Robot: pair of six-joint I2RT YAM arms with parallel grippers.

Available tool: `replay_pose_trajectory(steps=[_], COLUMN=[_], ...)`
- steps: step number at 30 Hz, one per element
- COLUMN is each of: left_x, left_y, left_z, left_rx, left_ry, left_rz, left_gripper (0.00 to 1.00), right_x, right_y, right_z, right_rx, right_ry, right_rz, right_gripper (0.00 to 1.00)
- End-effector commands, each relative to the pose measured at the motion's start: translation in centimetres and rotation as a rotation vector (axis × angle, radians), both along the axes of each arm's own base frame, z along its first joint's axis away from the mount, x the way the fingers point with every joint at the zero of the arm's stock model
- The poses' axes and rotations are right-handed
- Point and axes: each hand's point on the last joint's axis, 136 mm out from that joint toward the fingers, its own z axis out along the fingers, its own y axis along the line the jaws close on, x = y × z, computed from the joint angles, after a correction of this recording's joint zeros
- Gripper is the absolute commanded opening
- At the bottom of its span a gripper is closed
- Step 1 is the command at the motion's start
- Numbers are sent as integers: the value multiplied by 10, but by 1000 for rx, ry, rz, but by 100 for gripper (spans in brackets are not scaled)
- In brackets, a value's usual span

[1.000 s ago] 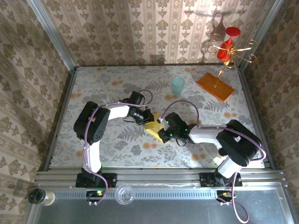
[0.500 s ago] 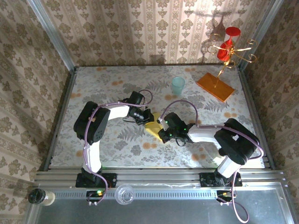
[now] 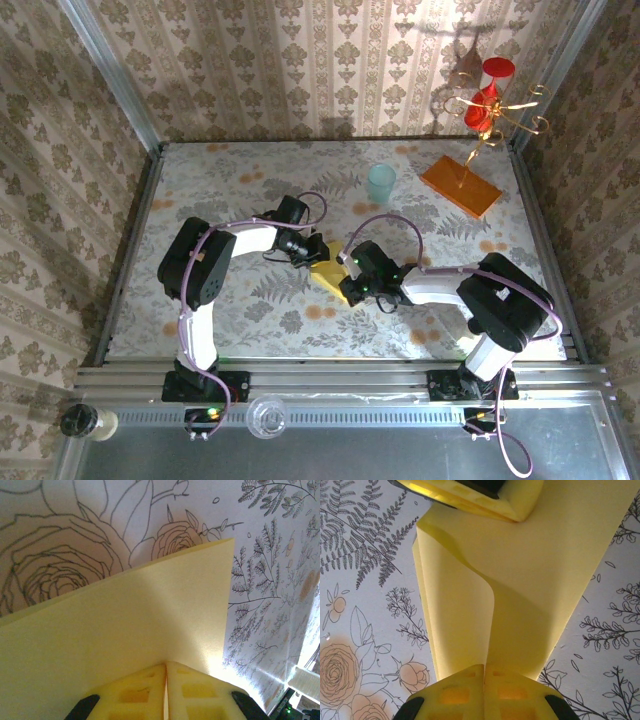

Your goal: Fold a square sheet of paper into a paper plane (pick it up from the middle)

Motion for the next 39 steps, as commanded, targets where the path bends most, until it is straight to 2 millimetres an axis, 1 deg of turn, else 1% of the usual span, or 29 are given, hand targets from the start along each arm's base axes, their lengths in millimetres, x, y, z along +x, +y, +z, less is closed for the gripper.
replay_pose_trajectory(steps=[1, 4, 13, 17, 20, 23, 26, 30, 39], left_x=[-11, -9, 4, 11, 18, 21, 18, 13, 9], left_y=[7, 5, 0, -1, 2, 11, 18, 20, 25], left_z=[-22, -19, 1, 21, 35, 29, 16, 1, -11], left_rx=[63, 60, 44, 20, 14, 36, 57, 74, 104], left_ry=[49, 42, -10, -52, -93, -89, -63, -25, -8], left_rz=[-19, -21, -35, -30, -17, -3, 5, 3, -2], left_gripper=[11, 12, 11, 12, 12, 11, 11, 10, 8], right_x=[6, 6, 4, 2, 0, -1, -1, -1, 0], right_y=[-3, -3, -3, -5, -4, -3, -2, 0, -2], right_z=[0, -2, -9, -10, -11, -11, -10, -9, -9], right_rx=[-23, -28, -42, -42, -38, -27, -17, -11, -7], right_ry=[9, 17, 62, 80, 103, 129, 148, 155, 170], right_rz=[-34, -32, -42, -49, -54, -59, -66, -69, -85], right_gripper=[4, 4, 4, 4, 5, 5, 5, 5, 6])
